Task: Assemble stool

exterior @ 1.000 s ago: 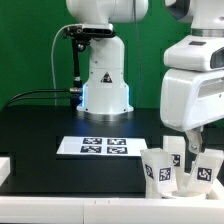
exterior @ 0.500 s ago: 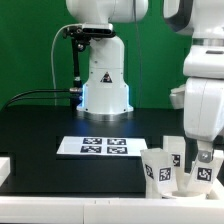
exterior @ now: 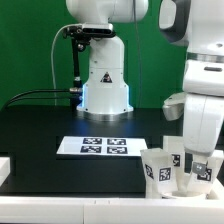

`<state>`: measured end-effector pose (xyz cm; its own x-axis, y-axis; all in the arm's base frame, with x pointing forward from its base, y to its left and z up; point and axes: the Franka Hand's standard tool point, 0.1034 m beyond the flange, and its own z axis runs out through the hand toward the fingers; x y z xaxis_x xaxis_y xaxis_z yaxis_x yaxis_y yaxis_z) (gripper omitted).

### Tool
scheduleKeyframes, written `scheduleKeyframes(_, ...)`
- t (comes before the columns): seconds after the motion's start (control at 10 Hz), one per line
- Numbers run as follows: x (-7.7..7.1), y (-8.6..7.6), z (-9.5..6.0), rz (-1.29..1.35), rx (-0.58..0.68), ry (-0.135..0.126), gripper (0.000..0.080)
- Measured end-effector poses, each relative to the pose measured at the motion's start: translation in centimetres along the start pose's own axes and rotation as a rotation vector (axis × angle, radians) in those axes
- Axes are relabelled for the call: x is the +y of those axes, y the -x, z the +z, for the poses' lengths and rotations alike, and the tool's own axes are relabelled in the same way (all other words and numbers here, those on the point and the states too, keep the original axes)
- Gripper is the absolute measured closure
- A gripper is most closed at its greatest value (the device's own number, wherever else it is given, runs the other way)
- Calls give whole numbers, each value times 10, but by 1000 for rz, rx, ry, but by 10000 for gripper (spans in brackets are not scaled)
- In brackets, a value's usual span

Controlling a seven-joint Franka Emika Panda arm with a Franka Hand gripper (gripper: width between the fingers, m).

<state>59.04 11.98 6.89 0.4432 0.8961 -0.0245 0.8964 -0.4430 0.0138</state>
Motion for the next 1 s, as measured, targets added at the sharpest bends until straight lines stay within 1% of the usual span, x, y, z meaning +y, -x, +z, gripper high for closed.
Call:
scheduleKeyframes(0.1,1,1,0,1,0,0,399)
scheduleKeyframes(0.2,1,1,0,60,0,0,466)
scheduleKeyframes(0.4,1,1,0,207,0,0,466)
scheduleKeyframes(0.5,4,2,0,324,2,-3,466)
scheduleKeyframes(0.6,12,3,0,439,4,4,466)
scheduleKeyframes(0.7,18,3,1,534,12,3,466)
scheduleKeyframes(0.8,21,1,0,671,17,1,466)
scheduleKeyframes(0.9,24,3,0,767,17,-4,466)
scheduleKeyframes(1.0,29,7,-1,821,24,-18,466)
